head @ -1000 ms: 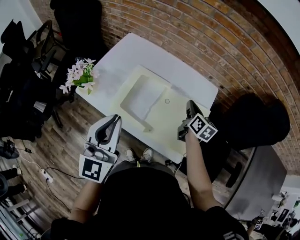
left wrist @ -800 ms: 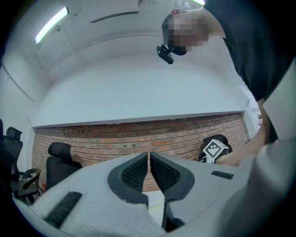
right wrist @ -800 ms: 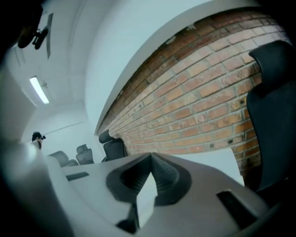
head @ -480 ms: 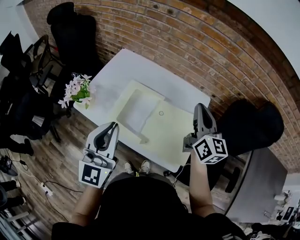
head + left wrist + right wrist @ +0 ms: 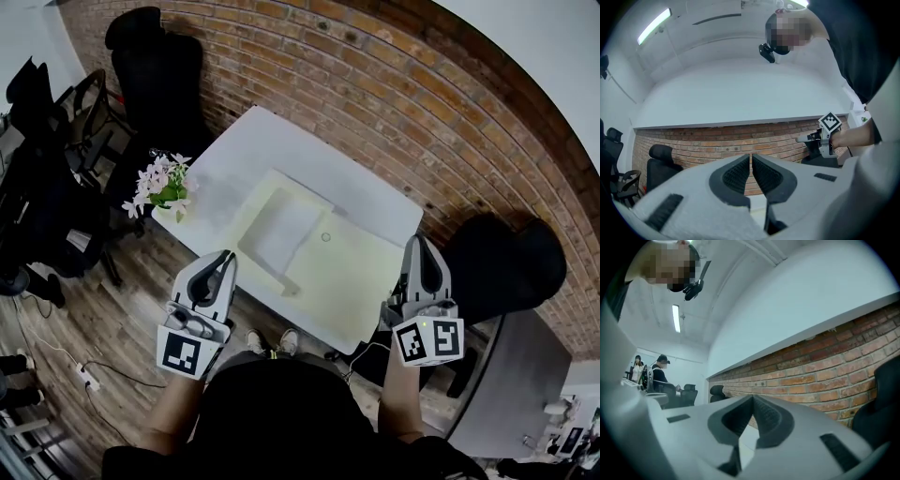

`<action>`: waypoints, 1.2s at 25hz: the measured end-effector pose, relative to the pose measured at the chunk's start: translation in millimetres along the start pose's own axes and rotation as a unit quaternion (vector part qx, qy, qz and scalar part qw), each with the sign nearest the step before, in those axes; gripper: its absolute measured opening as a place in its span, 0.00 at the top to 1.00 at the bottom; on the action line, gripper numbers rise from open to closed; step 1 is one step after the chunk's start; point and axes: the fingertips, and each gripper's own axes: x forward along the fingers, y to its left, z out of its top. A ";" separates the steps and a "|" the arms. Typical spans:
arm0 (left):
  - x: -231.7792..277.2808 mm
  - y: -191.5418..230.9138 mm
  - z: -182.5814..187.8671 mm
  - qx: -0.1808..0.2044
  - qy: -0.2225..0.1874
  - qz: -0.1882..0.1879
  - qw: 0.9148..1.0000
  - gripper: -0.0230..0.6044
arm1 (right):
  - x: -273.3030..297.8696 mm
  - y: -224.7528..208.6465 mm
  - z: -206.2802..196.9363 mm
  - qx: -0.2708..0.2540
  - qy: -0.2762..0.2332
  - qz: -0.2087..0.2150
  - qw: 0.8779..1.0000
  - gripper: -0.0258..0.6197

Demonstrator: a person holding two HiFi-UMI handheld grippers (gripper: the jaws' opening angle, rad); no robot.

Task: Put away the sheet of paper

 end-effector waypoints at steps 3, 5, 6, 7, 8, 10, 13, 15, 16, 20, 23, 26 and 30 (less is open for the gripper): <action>-0.5 2.0 0.2 -0.001 -0.002 0.003 1.000 0.90 | -10.0 3.9 5.3 -0.011 -0.005 -0.005 1.000 0.94; -0.7 2.9 0.3 -0.003 -0.004 0.004 1.000 0.90 | -16.1 5.6 8.4 -0.014 -0.008 -0.007 1.000 0.94; -1.0 2.9 0.0 -0.005 -0.004 0.004 1.000 0.90 | -18.9 6.4 10.0 -0.016 -0.009 -0.007 1.000 0.94; -1.4 2.8 -0.9 -0.006 -0.002 0.005 1.000 0.90 | -21.2 7.2 11.6 -0.020 -0.010 -0.007 1.000 0.94; -1.6 2.6 -2.0 -0.008 0.000 0.005 1.000 0.90 | -23.0 8.1 13.0 -0.024 -0.010 -0.007 1.000 0.94; -1.0 1.7 -3.4 -0.010 0.003 0.003 1.000 0.90 | -25.3 9.4 15.2 -0.032 -0.011 -0.006 0.999 0.94; 2.6 -1.9 -5.5 -0.014 0.005 -0.004 1.000 0.90 | -28.1 9.2 17.9 -0.039 -0.011 -0.007 0.999 0.94; 6.2 -4.2 -5.2 -0.017 0.005 -0.008 1.000 0.90 | -29.5 8.5 20.3 -0.043 -0.011 -0.008 0.999 0.94; 8.1 -4.8 -4.7 -0.017 0.004 -0.009 1.000 0.90 | -29.7 8.3 21.6 -0.046 -0.011 -0.007 0.999 0.94; 14.0 -5.5 -4.1 -0.019 0.003 -0.014 1.000 0.90 | -30.2 8.4 26.9 -0.060 -0.012 -0.006 0.998 0.94; 16.9 -5.5 -4.0 -0.021 0.003 -0.017 1.000 0.90 | -31.0 8.6 29.7 -0.066 -0.012 -0.006 0.998 0.94; 18.8 -6.0 -4.1 -0.024 0.004 -0.020 1.000 0.90 | -31.2 9.0 31.0 -0.069 -0.010 -0.005 0.998 0.94; 18.8 -6.6 -6.3 -0.026 0.007 -0.022 0.999 0.90 | -30.7 10.9 28.8 -0.069 -0.006 -0.003 0.998 0.94</action>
